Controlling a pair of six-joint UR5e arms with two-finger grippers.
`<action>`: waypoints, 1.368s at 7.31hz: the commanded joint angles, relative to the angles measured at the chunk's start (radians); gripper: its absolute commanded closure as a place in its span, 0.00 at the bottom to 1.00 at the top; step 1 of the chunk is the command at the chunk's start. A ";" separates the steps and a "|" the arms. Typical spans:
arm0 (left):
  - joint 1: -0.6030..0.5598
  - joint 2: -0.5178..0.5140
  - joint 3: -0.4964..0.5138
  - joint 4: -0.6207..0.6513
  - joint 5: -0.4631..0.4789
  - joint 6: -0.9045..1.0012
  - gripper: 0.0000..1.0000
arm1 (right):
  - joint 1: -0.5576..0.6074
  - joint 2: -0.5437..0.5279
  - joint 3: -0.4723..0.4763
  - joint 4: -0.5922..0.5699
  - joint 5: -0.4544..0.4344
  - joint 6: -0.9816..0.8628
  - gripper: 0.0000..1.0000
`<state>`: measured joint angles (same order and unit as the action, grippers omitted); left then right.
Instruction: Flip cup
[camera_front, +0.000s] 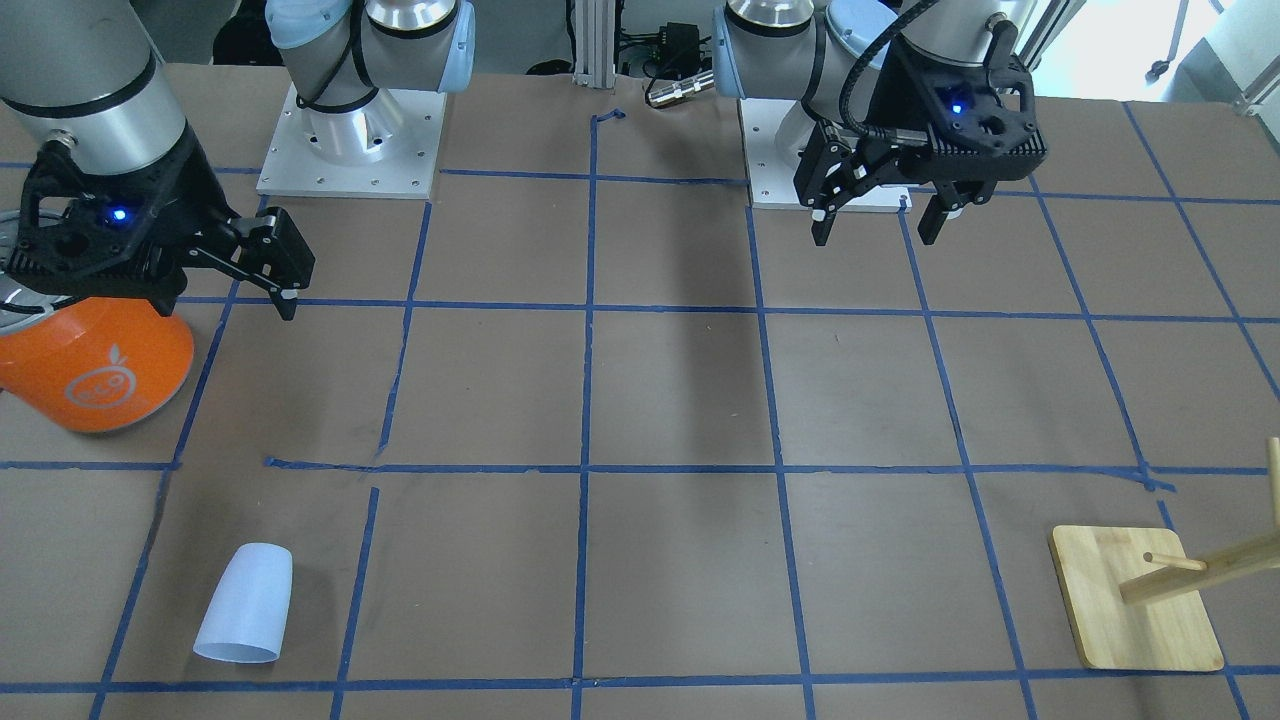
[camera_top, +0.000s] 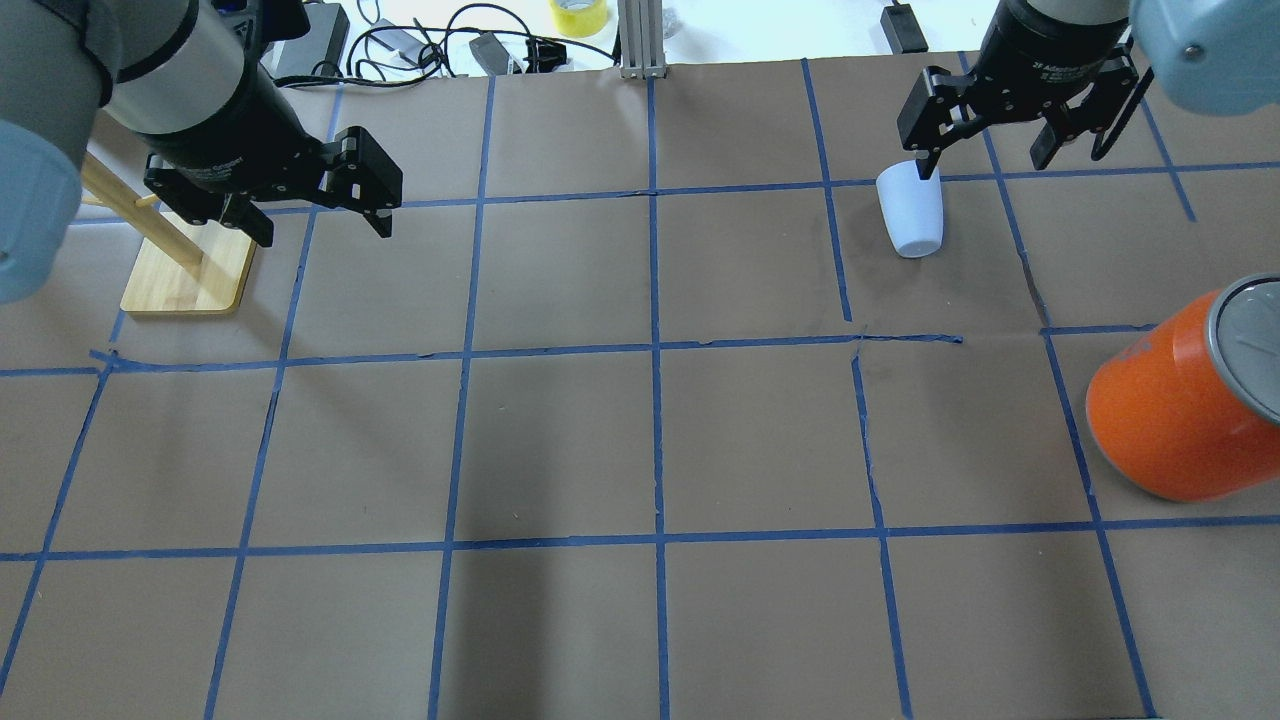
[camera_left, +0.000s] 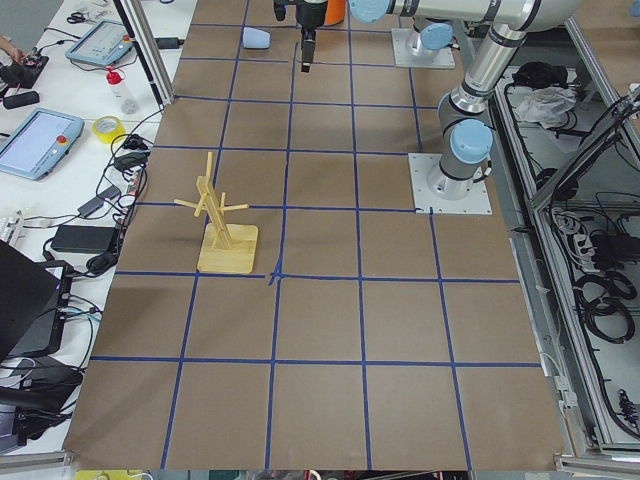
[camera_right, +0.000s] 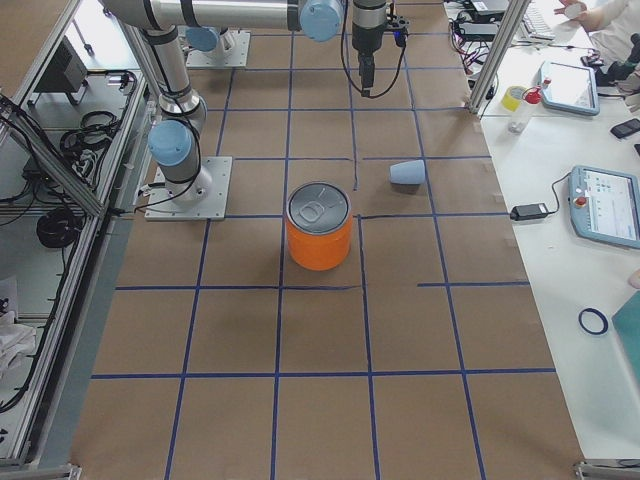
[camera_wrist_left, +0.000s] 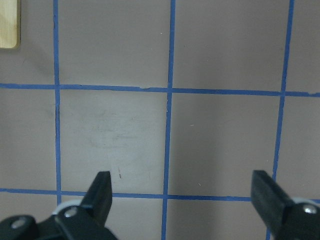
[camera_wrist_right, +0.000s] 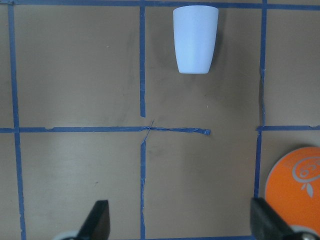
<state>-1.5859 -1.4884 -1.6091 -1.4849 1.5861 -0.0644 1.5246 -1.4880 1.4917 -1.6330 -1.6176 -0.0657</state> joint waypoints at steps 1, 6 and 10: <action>0.000 0.000 0.000 0.000 0.000 0.000 0.00 | 0.000 0.002 0.002 -0.001 -0.004 -0.013 0.00; 0.000 0.000 0.000 0.000 0.000 0.000 0.00 | -0.001 0.003 0.002 -0.002 -0.005 -0.014 0.00; 0.000 0.000 0.000 -0.002 0.000 0.000 0.00 | -0.082 0.018 0.022 -0.060 -0.080 -0.034 0.00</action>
<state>-1.5861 -1.4880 -1.6092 -1.4859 1.5861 -0.0645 1.4866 -1.4720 1.5082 -1.6717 -1.6781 -0.0860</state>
